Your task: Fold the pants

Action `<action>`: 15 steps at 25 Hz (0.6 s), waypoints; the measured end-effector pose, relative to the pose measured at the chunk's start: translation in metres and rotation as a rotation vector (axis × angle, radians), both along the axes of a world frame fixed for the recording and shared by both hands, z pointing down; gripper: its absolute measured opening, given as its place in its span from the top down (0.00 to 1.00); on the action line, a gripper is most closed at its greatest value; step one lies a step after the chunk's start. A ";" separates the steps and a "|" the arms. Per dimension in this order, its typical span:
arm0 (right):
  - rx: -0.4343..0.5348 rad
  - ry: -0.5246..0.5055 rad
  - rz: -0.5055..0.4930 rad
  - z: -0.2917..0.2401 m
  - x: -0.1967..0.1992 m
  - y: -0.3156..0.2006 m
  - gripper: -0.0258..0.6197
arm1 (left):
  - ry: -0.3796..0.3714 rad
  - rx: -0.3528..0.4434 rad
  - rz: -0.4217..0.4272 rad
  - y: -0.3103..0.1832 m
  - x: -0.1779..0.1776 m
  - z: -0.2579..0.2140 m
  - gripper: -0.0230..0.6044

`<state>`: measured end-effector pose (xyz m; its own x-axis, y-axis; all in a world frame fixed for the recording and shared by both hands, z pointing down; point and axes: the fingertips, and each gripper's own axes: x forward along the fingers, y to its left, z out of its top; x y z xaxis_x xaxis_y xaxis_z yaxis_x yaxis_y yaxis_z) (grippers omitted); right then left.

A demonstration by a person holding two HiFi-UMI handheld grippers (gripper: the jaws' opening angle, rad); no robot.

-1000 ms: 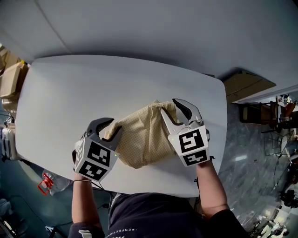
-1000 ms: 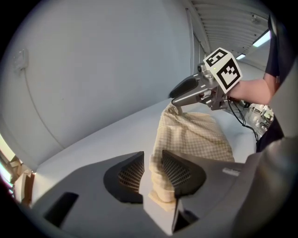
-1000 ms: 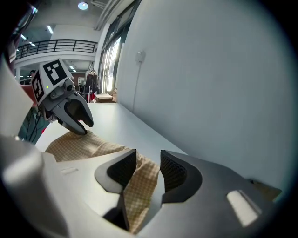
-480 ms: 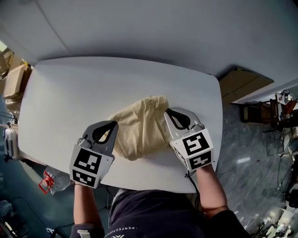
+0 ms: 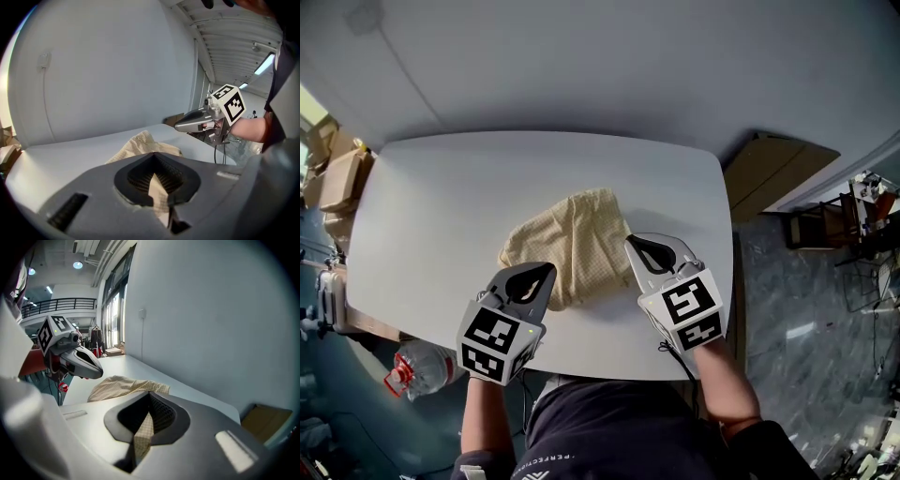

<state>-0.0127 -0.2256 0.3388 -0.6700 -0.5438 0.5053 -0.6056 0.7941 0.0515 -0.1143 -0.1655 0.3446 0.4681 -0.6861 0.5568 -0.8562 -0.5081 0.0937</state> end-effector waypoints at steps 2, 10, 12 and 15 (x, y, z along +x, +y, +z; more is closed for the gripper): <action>0.010 -0.025 -0.002 -0.007 0.005 0.008 0.96 | 0.008 -0.016 0.004 0.011 0.010 0.005 0.97; 0.032 -0.075 0.002 -0.021 0.021 0.038 0.96 | -0.041 0.061 -0.033 0.027 0.033 -0.004 0.97; 0.024 -0.090 0.002 -0.023 0.025 0.047 0.96 | -0.041 0.081 -0.076 0.028 0.036 -0.009 0.97; 0.009 -0.104 0.012 -0.025 0.032 0.056 0.96 | -0.021 0.109 -0.113 0.026 0.046 -0.019 0.97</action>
<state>0.0196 -0.1692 0.3137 -0.7118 -0.5564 0.4286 -0.6177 0.7864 -0.0050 -0.0686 -0.1394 0.3258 0.3733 -0.7910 0.4848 -0.9098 -0.4142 0.0247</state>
